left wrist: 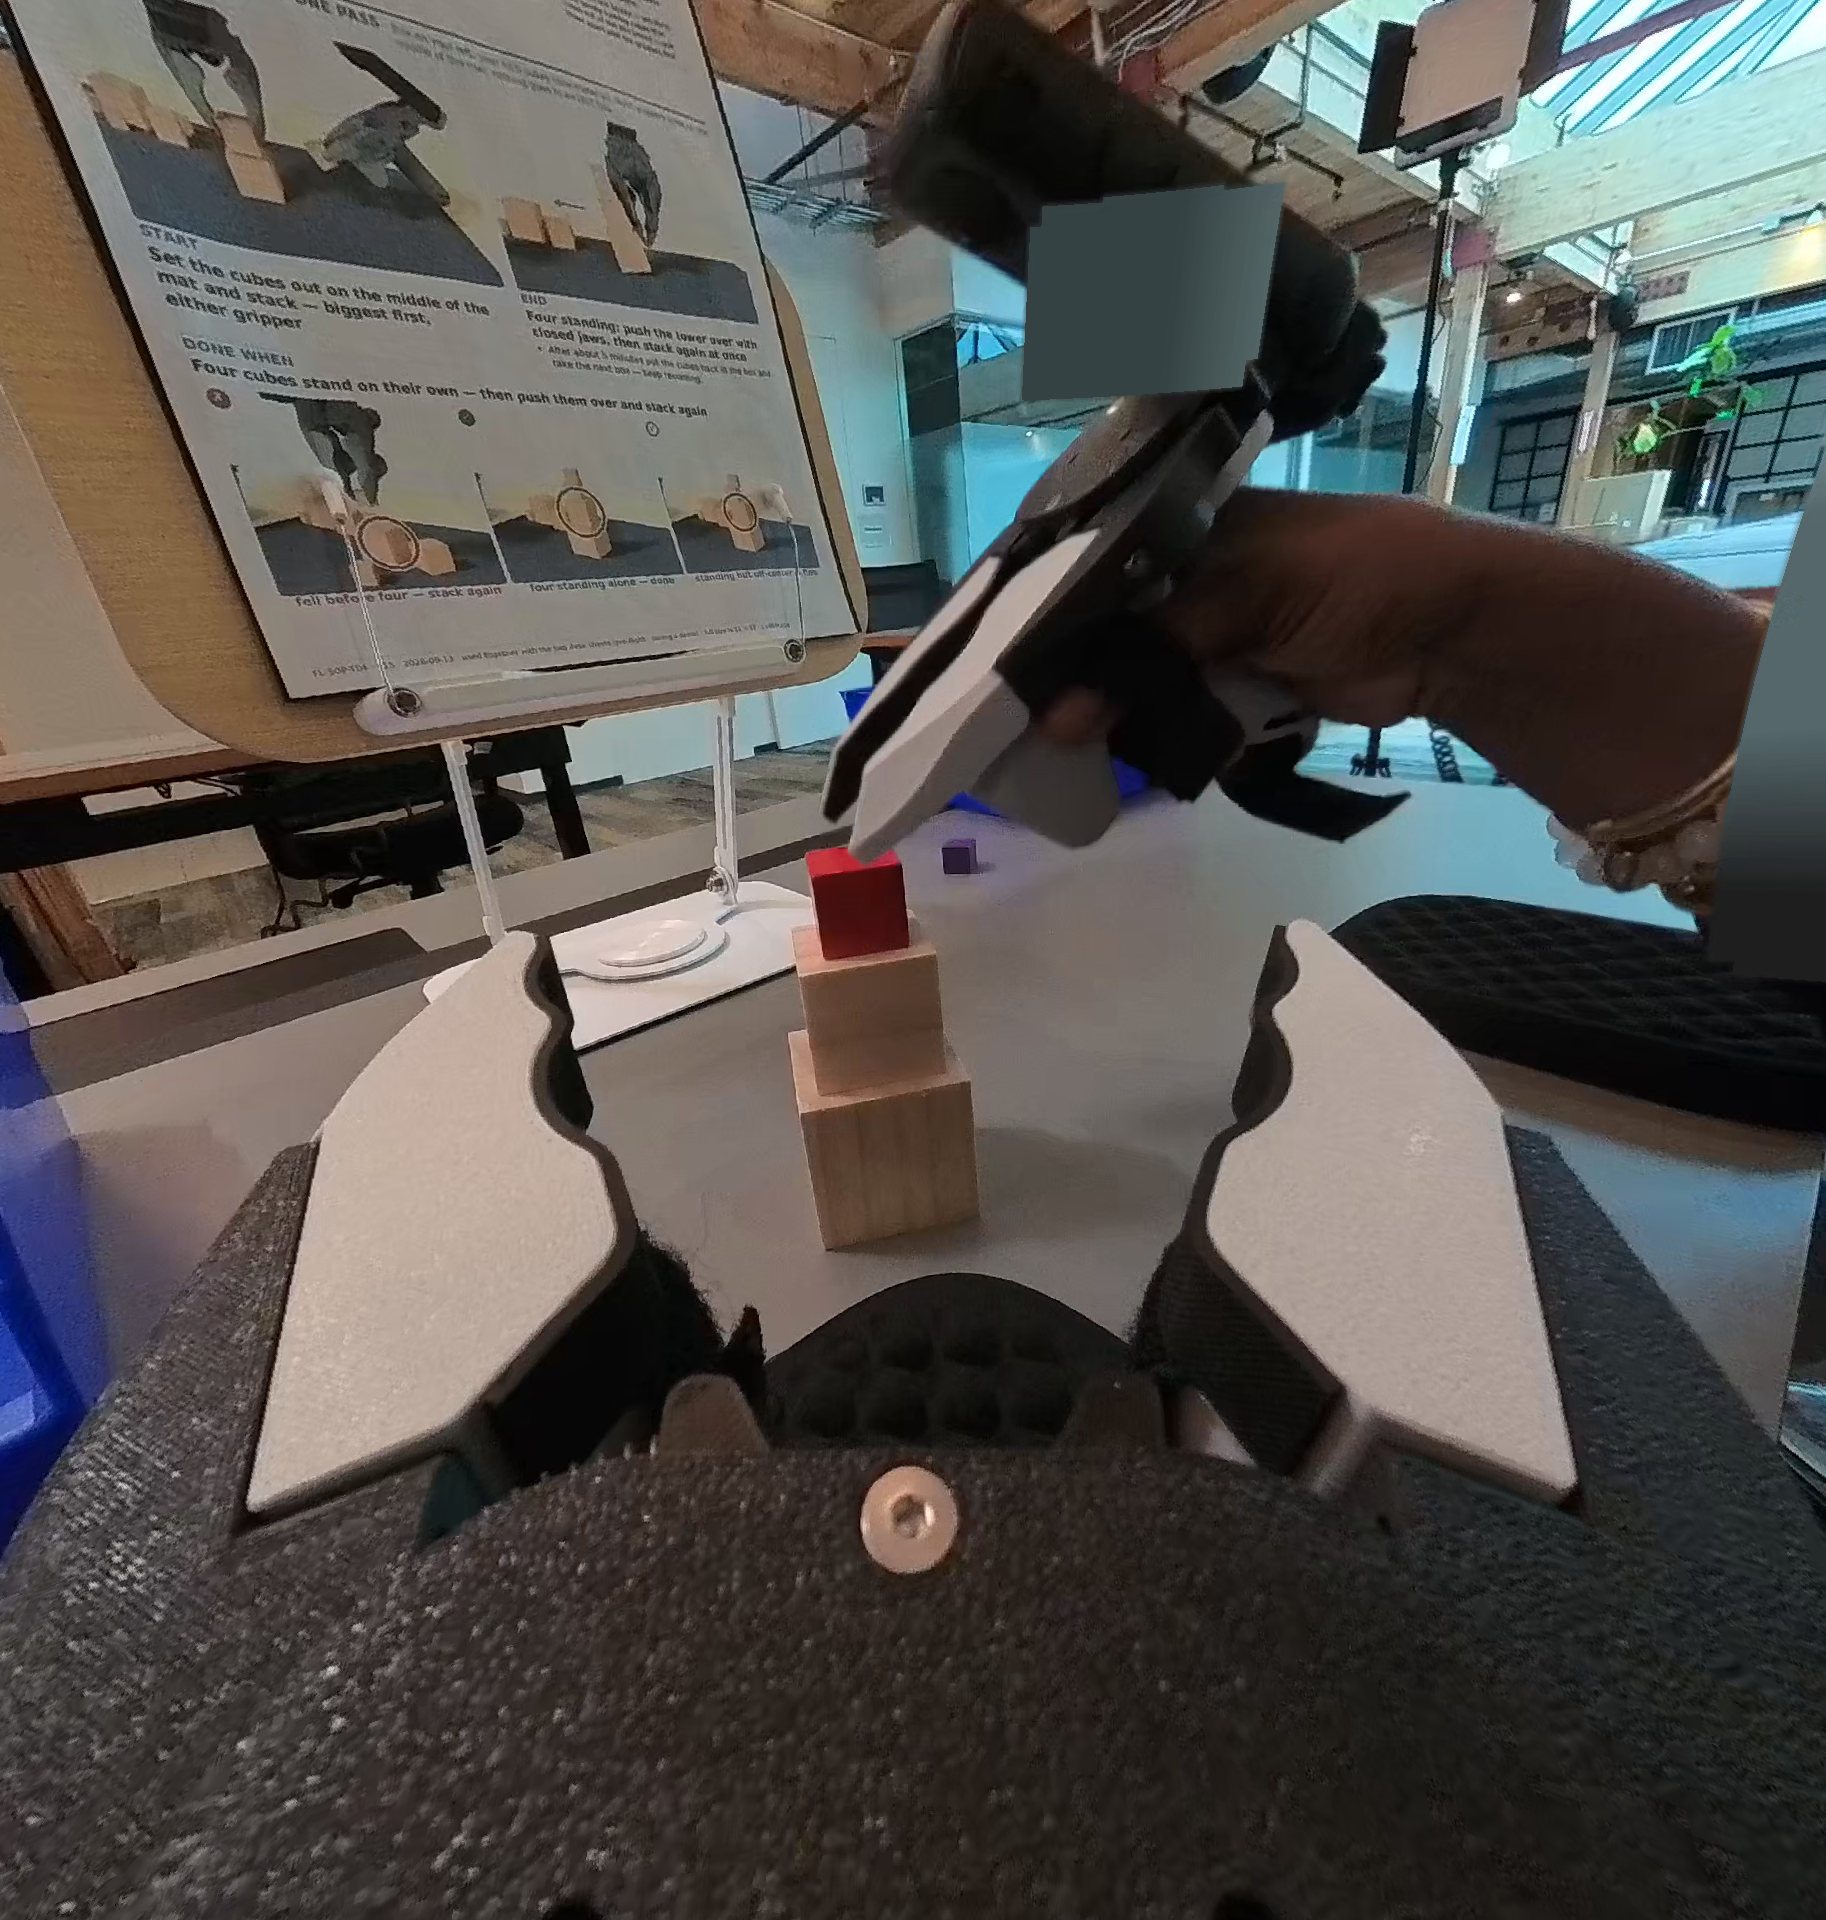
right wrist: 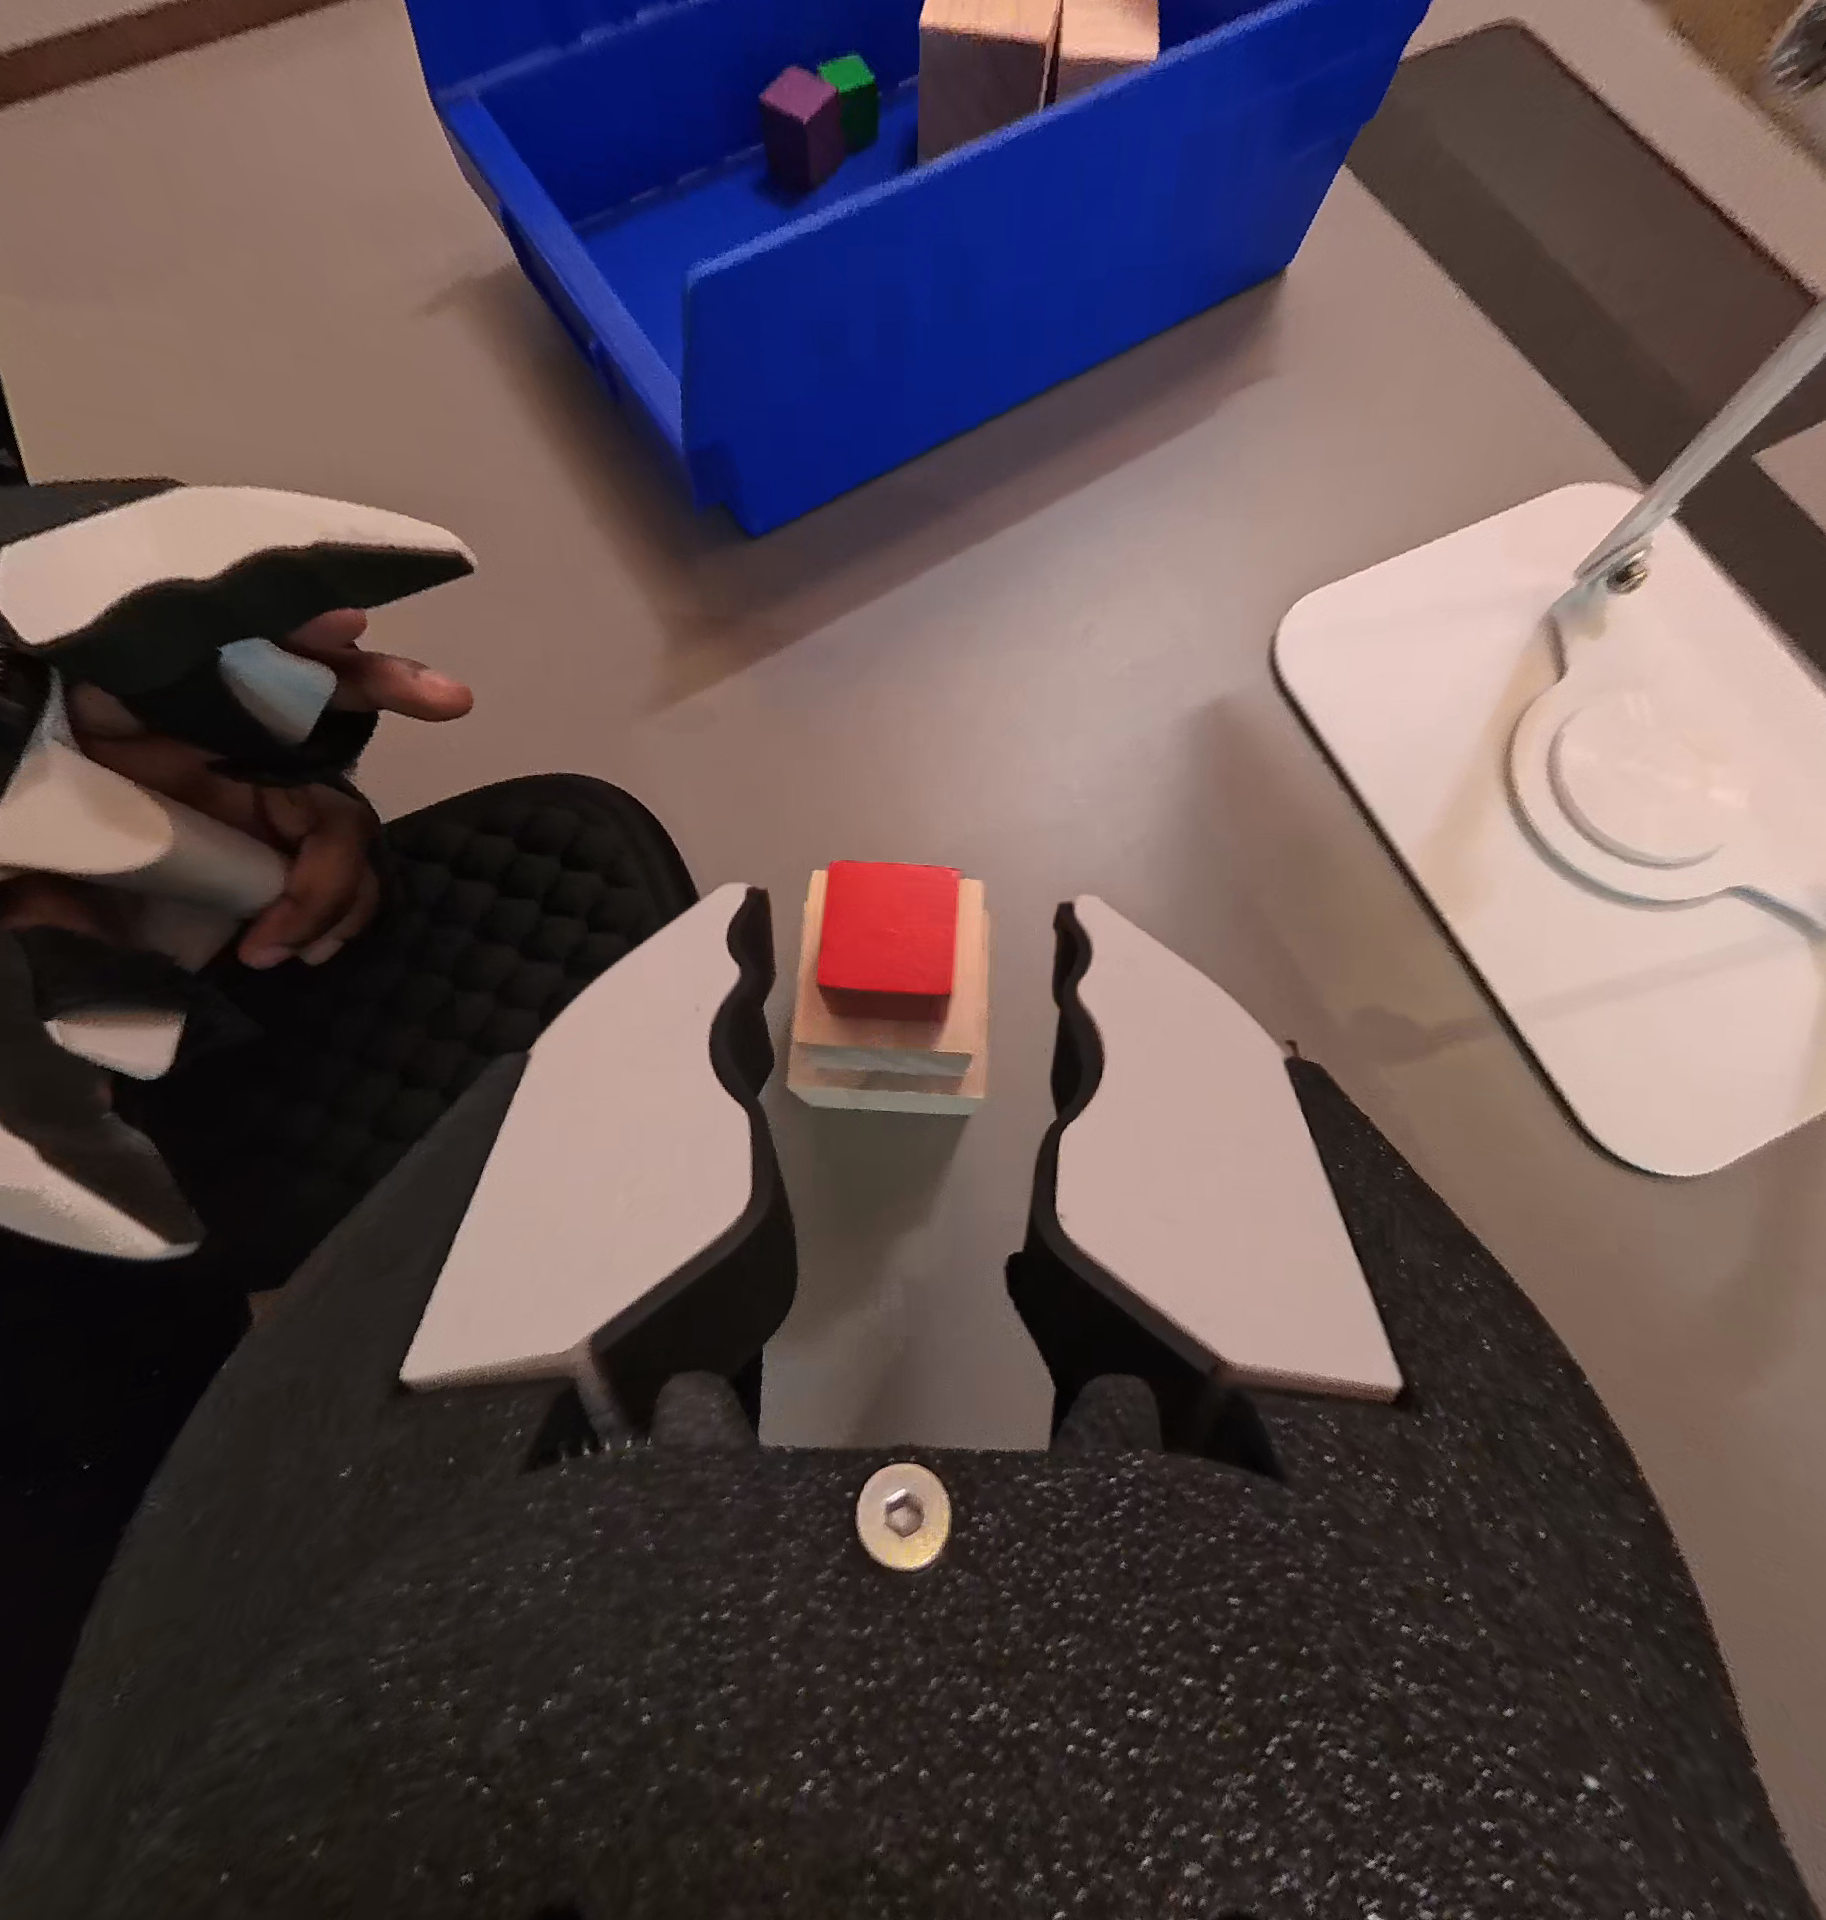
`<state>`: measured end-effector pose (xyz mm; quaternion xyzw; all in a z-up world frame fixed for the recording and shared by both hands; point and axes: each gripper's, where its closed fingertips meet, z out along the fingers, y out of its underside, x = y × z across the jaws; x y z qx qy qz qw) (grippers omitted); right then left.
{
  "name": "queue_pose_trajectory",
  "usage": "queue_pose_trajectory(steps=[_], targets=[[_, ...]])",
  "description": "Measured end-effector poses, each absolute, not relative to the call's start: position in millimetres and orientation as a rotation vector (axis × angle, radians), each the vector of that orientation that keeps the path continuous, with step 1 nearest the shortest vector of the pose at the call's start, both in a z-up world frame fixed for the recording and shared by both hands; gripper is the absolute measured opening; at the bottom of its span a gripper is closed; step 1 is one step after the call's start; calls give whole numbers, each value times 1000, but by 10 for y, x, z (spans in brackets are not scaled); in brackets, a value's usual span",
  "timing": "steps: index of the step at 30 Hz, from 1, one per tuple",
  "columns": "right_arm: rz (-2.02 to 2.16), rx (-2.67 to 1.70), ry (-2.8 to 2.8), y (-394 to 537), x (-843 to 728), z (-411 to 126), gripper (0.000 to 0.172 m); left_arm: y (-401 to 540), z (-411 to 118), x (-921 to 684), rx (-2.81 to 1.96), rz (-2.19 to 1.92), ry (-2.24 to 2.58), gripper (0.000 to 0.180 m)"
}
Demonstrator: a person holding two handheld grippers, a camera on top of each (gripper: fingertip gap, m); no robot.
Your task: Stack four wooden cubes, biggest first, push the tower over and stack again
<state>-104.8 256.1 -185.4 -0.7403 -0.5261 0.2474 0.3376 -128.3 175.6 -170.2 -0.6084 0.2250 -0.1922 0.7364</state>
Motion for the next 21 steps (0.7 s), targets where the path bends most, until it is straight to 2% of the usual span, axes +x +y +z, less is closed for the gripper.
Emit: queue_pose_trajectory(steps=[5,10,21], targets=[[653,-1857,-1362,2839,-723,-1604,55,1758,-1704,-1282,-1338,-420,495,123],[568,-1888,-1342,3415,-53,-1594,51,1765,-1714,-1278,-1346,-417,498,123],[421,-2085,-1148,4583,997,-2458,52,1772,-1725,-1272,-1352,-412,503,122]])
